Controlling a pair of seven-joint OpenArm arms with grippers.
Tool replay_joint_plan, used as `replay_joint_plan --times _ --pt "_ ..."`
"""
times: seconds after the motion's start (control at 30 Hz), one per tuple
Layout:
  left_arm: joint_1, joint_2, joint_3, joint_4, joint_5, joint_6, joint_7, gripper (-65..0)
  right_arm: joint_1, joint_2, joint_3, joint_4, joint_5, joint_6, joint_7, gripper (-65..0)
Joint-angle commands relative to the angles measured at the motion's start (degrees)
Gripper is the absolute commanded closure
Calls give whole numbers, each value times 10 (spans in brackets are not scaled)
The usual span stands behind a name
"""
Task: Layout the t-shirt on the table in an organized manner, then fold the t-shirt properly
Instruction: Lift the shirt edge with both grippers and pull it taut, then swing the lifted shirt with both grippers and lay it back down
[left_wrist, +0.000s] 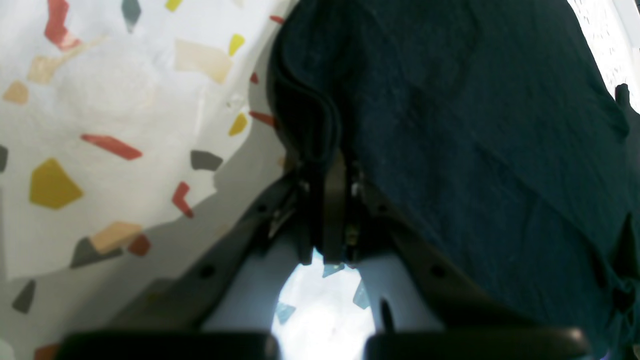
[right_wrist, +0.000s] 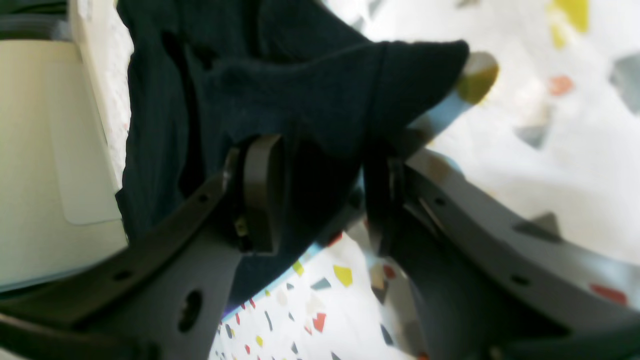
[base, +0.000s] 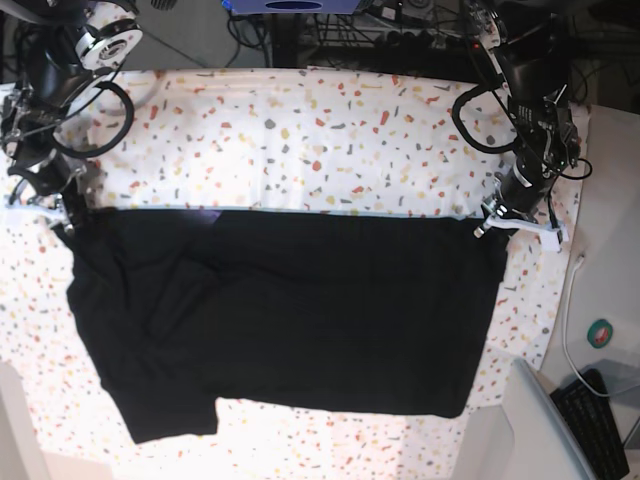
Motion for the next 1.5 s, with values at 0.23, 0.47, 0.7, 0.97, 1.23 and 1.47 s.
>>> replay_joint_plan --times 0.23,0.47,0.7,0.97,1.23,1.47 --pt "10 -7 2 20 5 4 4 0 14 44 -1 -40 7 5 2 0" --pt "79 -2 2 234 1 90 140 0 -1 71 -1 115 8 -30 -163 0" --pt "58 27 14 464 5 134 256 0 56 107 -114 279 11 -265 -286 0" --pt "-82 25 75 449 6 205 279 0 216 170 -200 174 8 -384 -268 0" --pt "-334 28 153 302 5 227 276 0 435 258 -346 -10 10 -386 -186 0" --pt "-468 59 149 242 1 227 244 0 572 303 -417 -14 12 -382 -188 0"
